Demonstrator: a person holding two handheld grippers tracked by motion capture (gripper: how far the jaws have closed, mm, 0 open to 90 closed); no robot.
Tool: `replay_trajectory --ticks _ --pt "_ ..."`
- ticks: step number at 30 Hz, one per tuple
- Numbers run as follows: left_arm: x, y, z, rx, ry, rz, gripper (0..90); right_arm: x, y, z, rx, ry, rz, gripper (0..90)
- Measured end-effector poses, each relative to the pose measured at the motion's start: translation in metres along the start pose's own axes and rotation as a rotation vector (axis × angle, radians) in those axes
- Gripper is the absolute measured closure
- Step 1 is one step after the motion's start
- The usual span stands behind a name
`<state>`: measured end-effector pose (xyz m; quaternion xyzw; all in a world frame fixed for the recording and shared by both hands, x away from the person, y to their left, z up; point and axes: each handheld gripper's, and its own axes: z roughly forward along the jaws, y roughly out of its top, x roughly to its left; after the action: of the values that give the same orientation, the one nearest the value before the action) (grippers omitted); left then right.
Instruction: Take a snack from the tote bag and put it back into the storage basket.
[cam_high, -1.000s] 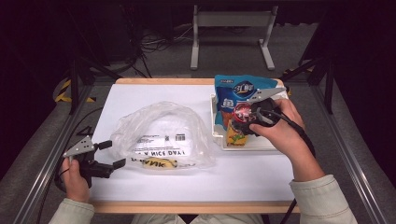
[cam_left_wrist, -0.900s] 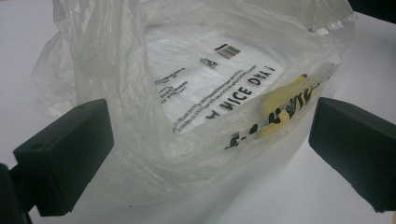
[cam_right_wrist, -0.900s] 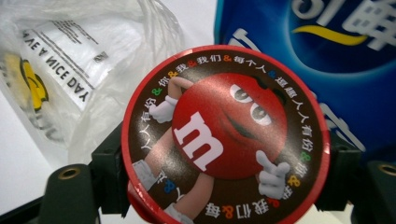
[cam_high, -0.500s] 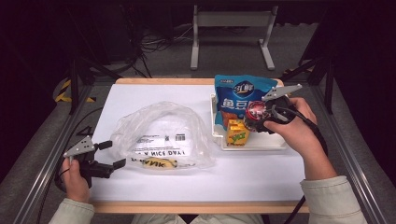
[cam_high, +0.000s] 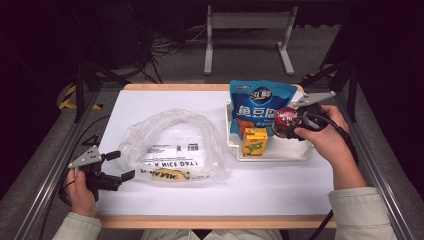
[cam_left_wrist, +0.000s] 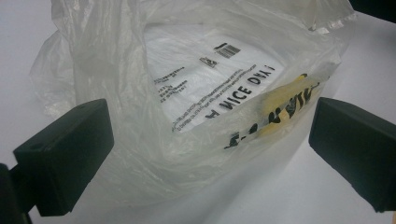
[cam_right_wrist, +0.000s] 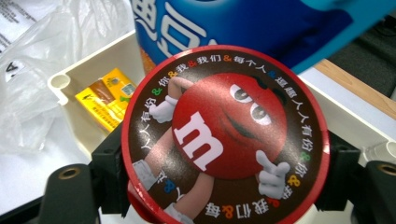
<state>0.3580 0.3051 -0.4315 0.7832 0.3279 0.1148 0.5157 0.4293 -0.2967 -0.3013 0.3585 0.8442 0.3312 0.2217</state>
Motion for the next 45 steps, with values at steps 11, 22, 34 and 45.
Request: replay_trajectory --ticks 11,22,34,45 --pt "0.0 0.0 0.0 0.002 0.002 -0.003 0.5 -0.013 -0.017 0.013 0.013 -0.002 0.015 26.0" --pt "0.0 0.0 -0.001 0.002 0.005 -0.003 0.5 -0.017 -0.035 0.033 0.036 0.006 0.016 26.0" --pt "0.0 0.0 0.0 0.002 0.003 -0.005 0.5 -0.015 -0.049 0.052 0.064 0.018 0.016 25.9" --pt "0.0 0.0 0.0 0.003 0.005 -0.002 0.5 -0.015 -0.056 0.063 0.091 0.024 0.019 25.9"
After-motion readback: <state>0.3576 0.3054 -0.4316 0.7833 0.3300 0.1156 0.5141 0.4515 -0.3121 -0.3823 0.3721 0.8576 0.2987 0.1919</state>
